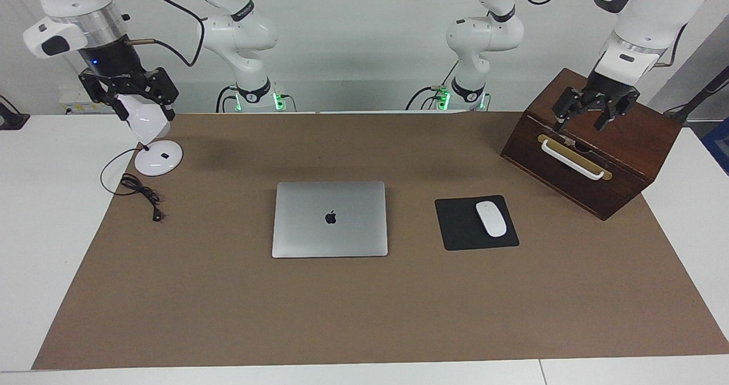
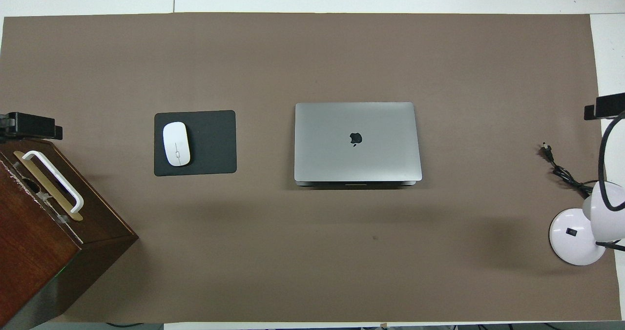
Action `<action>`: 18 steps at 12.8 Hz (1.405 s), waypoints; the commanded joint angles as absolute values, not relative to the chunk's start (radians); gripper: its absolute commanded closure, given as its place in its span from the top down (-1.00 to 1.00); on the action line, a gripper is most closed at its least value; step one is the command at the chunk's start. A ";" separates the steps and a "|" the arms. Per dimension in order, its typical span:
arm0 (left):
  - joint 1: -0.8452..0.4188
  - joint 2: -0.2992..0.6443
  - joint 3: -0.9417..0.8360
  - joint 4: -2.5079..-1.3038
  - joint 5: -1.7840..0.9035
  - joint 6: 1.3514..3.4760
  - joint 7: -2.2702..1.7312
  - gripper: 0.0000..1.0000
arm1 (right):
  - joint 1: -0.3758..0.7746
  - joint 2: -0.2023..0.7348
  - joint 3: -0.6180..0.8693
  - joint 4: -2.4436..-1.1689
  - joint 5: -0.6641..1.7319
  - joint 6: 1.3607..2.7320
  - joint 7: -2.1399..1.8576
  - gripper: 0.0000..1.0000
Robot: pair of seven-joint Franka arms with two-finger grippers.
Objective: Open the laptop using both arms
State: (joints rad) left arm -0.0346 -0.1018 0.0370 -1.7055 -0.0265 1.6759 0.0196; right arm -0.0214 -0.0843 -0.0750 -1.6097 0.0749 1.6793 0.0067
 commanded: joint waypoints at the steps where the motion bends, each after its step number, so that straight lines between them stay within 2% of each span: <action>1: -0.041 -0.114 0.037 -1.706 -0.009 1.667 -0.053 0.49 | -0.051 -0.161 -0.067 -1.779 0.179 1.849 0.072 1.00; 2: -0.041 -0.114 0.037 -1.706 -0.009 1.677 -0.080 -0.32 | -0.051 -0.173 -0.067 -1.825 0.211 1.903 0.098 1.00; 3: -0.040 -0.114 0.037 -1.707 -0.009 1.687 -0.074 -0.99 | -0.049 -0.182 -0.067 -1.860 0.245 1.943 0.115 1.00; 8: -0.041 -0.107 0.034 -1.709 -0.009 1.756 -0.058 -1.00 | -0.020 -0.250 -0.040 -2.054 0.440 2.159 0.296 1.00; 13: -0.046 -0.104 0.034 -1.738 -0.049 1.894 -0.049 -1.00 | 0.132 -0.293 -0.038 -2.195 0.472 2.361 0.619 1.00; 15: -0.078 -0.118 0.034 -1.784 -0.051 1.934 -0.048 -1.00 | 0.185 -0.313 -0.038 -2.239 0.474 2.410 0.728 1.00; 18: -0.141 -0.191 0.029 -1.949 -0.052 2.073 -0.043 -1.00 | 0.274 -0.354 -0.038 -2.371 0.476 2.577 0.800 1.00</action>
